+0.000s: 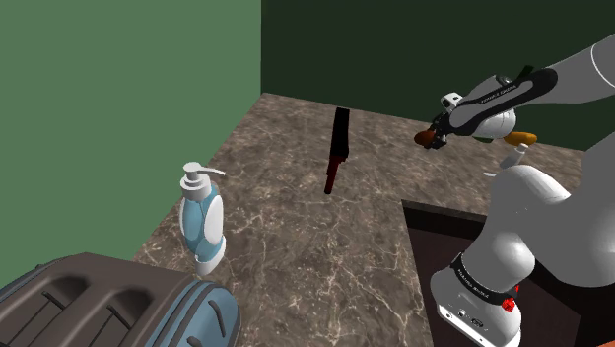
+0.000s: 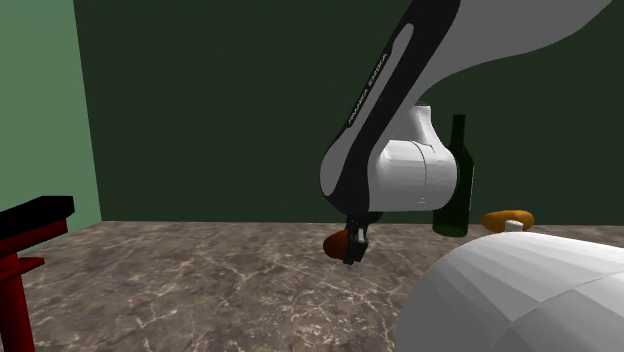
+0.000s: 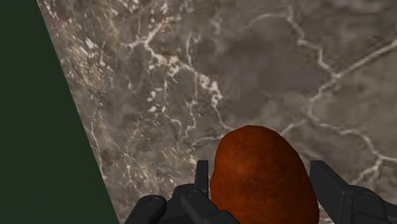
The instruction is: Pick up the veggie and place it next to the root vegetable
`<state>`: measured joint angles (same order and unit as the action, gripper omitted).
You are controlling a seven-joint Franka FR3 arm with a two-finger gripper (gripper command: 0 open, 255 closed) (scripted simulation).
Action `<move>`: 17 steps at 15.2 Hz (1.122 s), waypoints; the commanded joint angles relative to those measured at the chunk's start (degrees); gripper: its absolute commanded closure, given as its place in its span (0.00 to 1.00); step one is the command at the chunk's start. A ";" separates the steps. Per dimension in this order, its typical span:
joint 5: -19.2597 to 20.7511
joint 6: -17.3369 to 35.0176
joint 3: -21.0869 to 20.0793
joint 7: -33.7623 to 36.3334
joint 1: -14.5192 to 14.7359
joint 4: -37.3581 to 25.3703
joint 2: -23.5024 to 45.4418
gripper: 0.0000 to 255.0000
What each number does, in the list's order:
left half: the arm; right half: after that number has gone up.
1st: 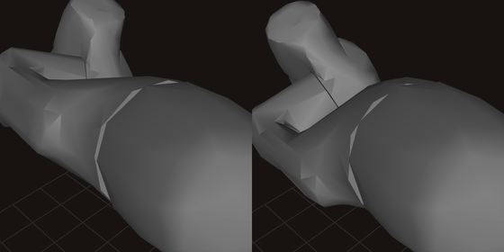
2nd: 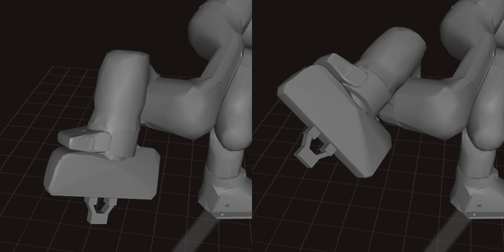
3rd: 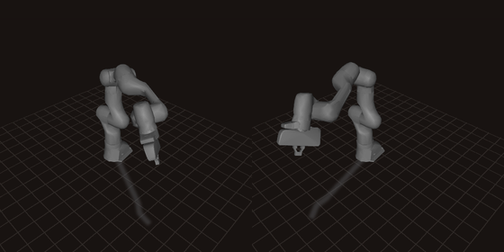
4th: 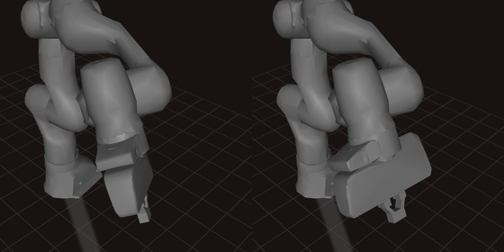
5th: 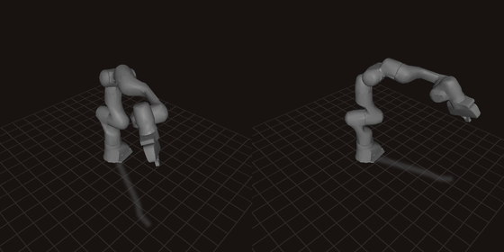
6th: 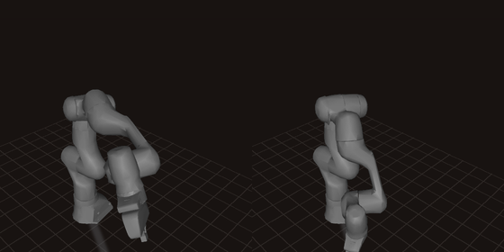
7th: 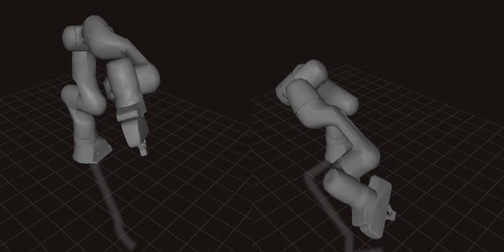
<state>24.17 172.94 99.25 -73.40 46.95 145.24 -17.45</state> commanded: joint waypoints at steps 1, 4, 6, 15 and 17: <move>0.00 -0.02 0.00 0.00 0.00 0.02 0.00 1.00; -0.11 -0.87 -2.62 -0.02 -2.45 -0.04 -0.13 1.00; -0.15 -2.64 -7.62 0.09 -7.14 -0.26 -0.55 1.00; 2.09 -11.06 -24.17 2.42 -22.15 -2.11 -4.49 1.00; 2.61 -12.97 -26.69 2.96 -24.23 -2.67 -5.57 1.00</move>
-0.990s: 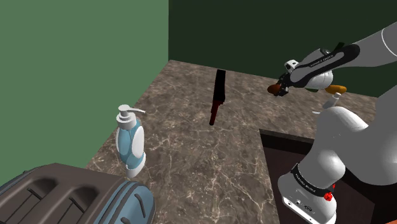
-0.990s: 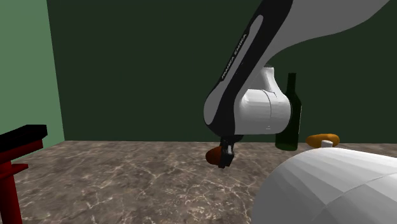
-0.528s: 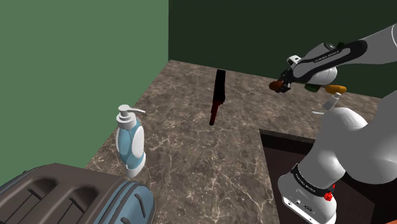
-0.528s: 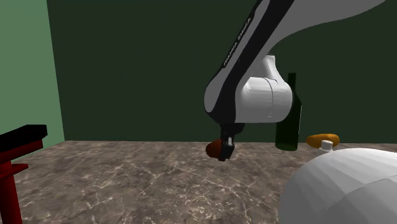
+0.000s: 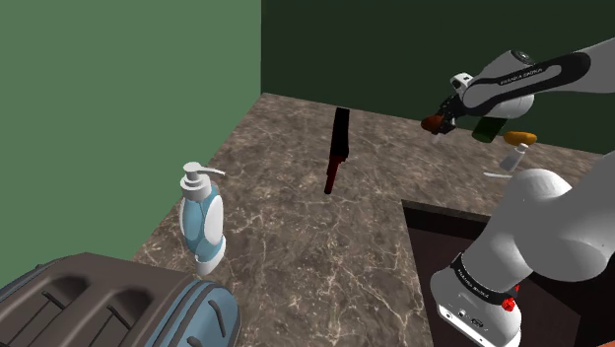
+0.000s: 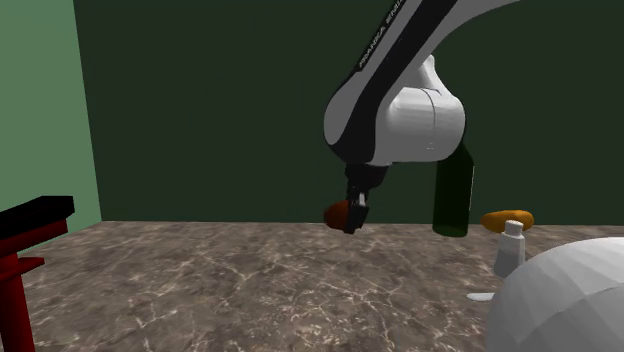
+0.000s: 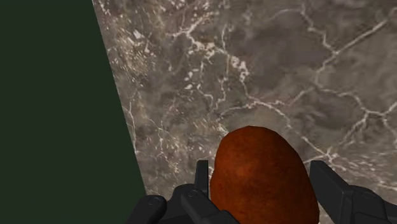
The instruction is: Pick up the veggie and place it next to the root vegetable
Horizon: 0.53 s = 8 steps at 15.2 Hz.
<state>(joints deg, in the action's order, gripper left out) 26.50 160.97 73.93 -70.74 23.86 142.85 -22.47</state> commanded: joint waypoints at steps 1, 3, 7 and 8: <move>0.52 -1.96 -2.52 0.55 -2.04 -0.58 -1.09 1.00; 0.92 -3.85 -4.61 1.01 -3.63 -1.21 -2.15 1.00; 1.43 -7.56 -8.18 1.73 -6.08 -2.62 -4.17 1.00; 1.51 -8.48 -8.97 1.87 -6.57 -3.00 -4.65 1.00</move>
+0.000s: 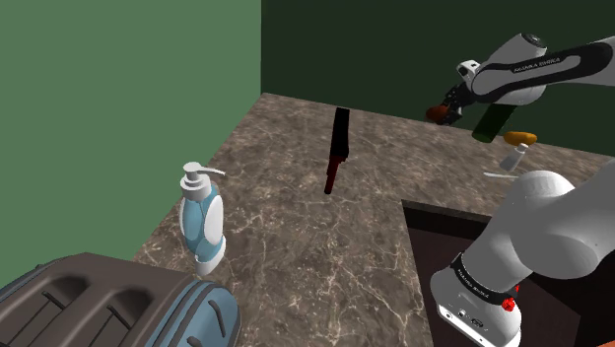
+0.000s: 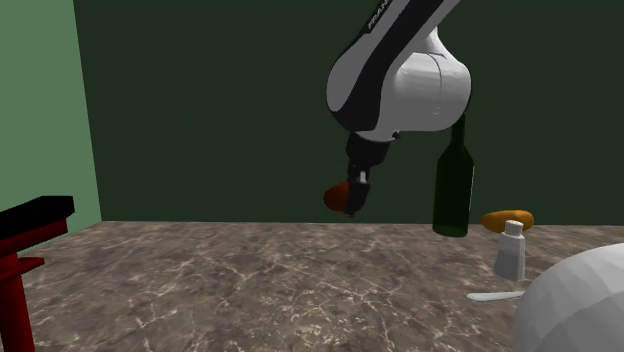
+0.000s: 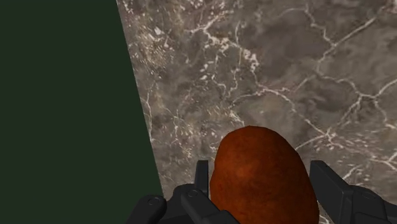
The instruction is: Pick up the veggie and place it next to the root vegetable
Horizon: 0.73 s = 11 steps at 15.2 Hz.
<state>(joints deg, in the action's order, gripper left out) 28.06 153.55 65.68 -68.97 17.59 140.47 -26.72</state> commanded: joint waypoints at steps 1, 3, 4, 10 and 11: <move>0.01 -1.97 -1.47 0.24 -0.74 -1.00 -0.86 1.00; 0.07 -3.76 -2.88 0.47 -1.52 -1.82 -1.74 1.00; 0.08 -4.64 -3.52 0.56 -1.85 -2.23 -2.15 1.00; -0.57 -7.40 4.98 -8.71 -0.50 -6.55 -4.83 1.00; -0.69 -7.94 6.47 -10.19 -0.06 -7.50 -5.25 1.00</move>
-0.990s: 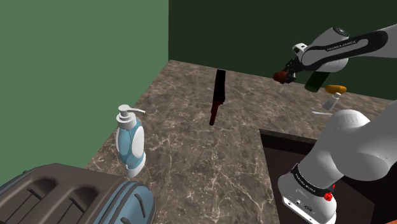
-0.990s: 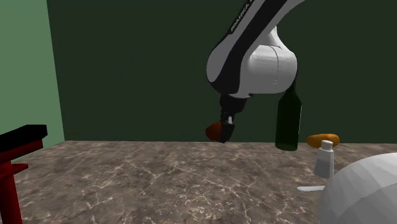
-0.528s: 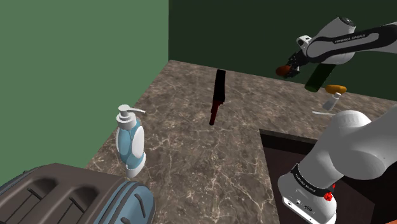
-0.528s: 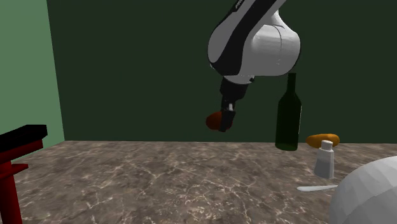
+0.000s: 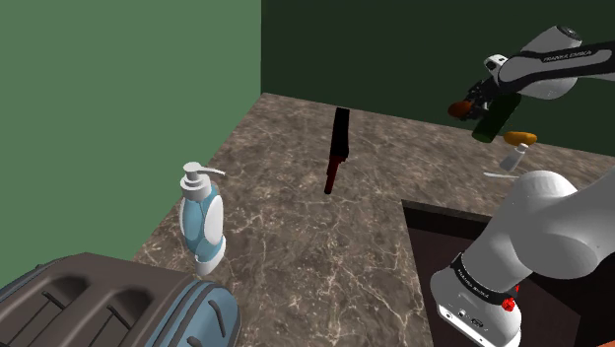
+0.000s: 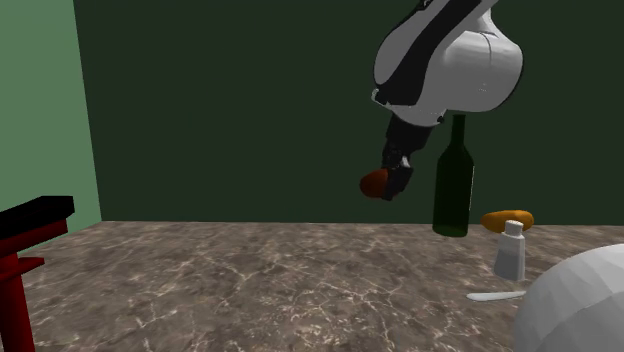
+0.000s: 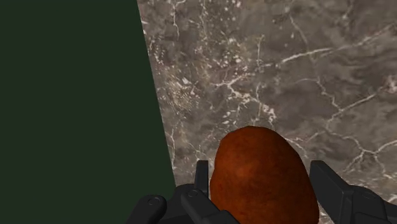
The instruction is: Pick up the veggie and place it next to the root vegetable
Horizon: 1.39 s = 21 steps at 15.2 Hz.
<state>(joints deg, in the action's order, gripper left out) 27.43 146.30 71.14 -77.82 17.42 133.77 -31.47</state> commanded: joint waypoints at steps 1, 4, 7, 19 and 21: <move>-0.17 -1.25 2.52 -2.80 0.61 -1.82 -0.91 1.00; -0.49 -3.09 7.12 -7.05 2.45 -5.24 -2.20 1.00; -0.68 -5.17 11.77 -11.01 4.76 -9.25 -3.64 1.00; 0.36 -16.32 28.51 -24.30 17.15 -31.52 -12.24 1.00; 0.68 -18.67 30.83 -26.33 19.62 -36.40 -14.12 1.00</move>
<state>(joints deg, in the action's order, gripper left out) 27.88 128.68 100.71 -103.04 35.86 99.65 -44.60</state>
